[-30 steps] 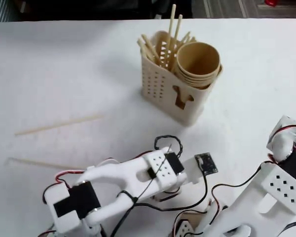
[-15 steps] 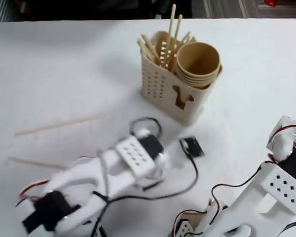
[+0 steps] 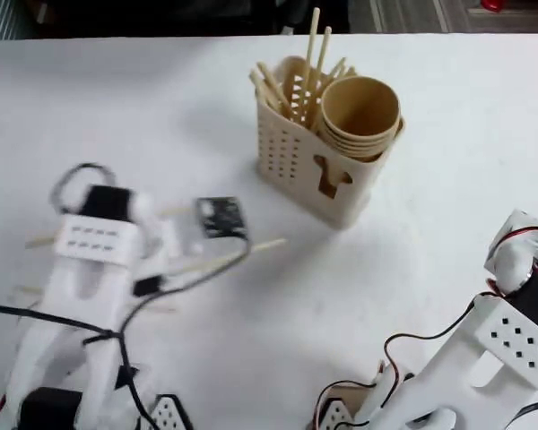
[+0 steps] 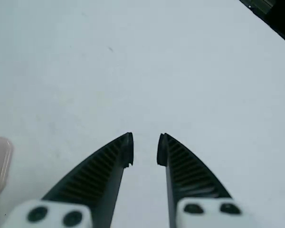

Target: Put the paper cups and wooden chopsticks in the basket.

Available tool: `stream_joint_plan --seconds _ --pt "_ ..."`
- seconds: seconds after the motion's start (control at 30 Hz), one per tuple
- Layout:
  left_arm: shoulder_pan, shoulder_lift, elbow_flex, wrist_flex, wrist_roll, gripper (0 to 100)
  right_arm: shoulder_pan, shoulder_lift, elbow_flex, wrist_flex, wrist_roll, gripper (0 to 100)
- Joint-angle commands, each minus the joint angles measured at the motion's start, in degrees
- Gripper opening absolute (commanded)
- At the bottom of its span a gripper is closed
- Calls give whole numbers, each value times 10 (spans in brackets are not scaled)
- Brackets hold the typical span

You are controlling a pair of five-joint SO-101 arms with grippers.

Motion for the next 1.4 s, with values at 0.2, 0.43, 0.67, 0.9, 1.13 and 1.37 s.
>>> stream_joint_plan --seconds 0.2,0.43,0.67,0.9,1.13,1.37 --pt "-301 -17 50 -120 -333 23 -1 0 -4 -11 0 99" --pt "-377 -18 154 -272 -422 27 -29 0 3 -11 0 99" --pt "-399 -21 212 -357 -422 180 -29 0 4 -12 0 99" --pt "-417 -22 187 -355 -420 269 -29 0 4 -12 0 99" --pt "-393 -20 197 -360 -404 271 -29 0 4 -12 0 99" --pt "-362 -16 227 -433 -358 268 -29 0 4 -12 0 99"
